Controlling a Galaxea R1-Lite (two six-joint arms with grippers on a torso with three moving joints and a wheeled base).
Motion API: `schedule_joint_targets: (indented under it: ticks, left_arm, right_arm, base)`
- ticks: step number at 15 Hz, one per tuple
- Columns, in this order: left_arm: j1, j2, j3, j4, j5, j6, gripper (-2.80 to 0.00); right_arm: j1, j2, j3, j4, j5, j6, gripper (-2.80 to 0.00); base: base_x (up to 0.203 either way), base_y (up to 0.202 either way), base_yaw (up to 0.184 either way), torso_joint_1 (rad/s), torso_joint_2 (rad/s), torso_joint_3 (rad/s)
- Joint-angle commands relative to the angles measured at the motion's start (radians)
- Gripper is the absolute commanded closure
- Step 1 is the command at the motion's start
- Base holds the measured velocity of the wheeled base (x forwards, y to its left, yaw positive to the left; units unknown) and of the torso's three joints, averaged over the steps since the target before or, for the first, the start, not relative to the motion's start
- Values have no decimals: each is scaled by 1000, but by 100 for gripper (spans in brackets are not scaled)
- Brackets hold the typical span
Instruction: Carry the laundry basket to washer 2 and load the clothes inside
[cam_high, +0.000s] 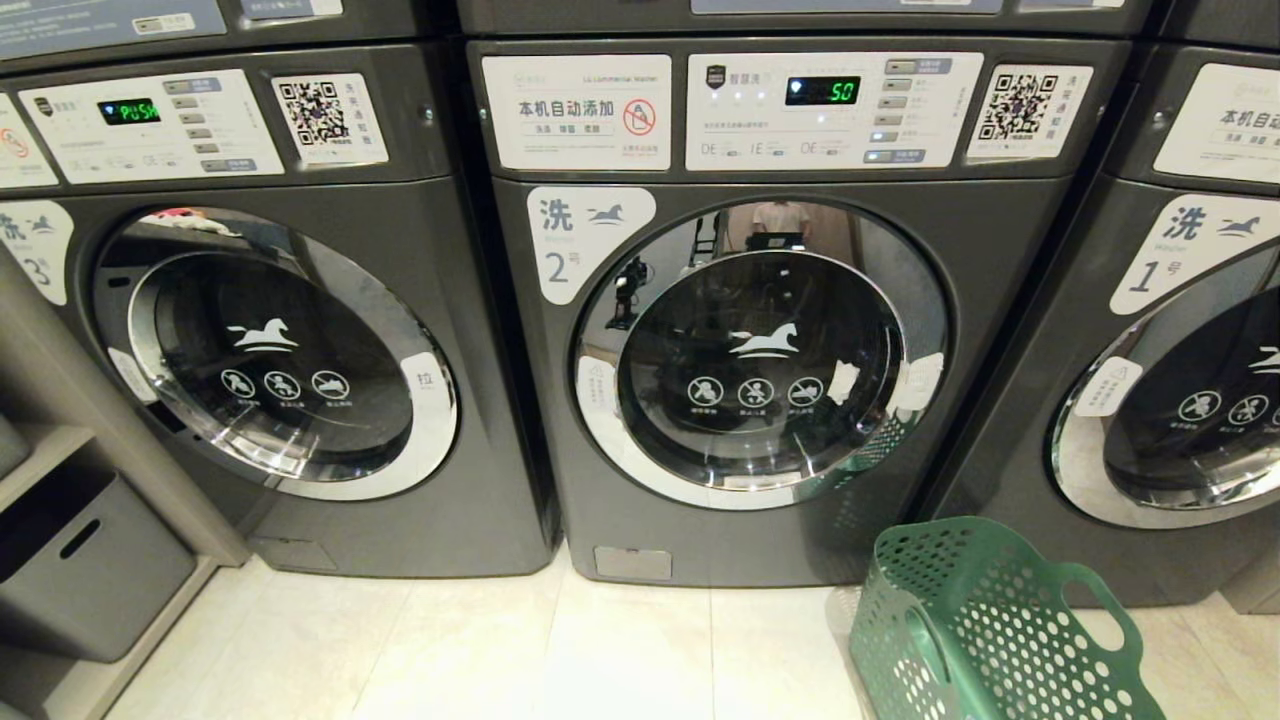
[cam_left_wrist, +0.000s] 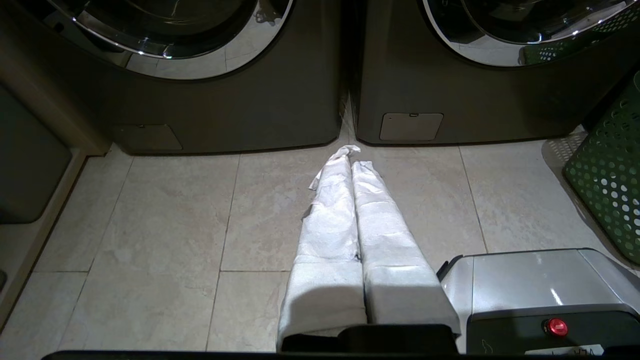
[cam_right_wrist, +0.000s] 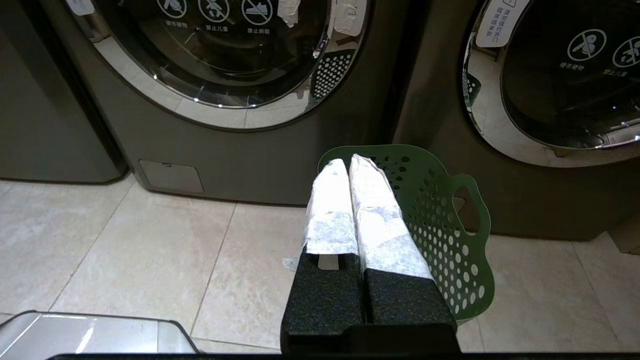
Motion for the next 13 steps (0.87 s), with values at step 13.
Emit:
schedule_joint_targets:
  ticks: [13]
  left_arm:
    - [0,0,0,2,0,0,0]
  right_arm:
    - [1,0,1,5,-3,13,0]
  base:
    - [0,0,0,0,0,0]
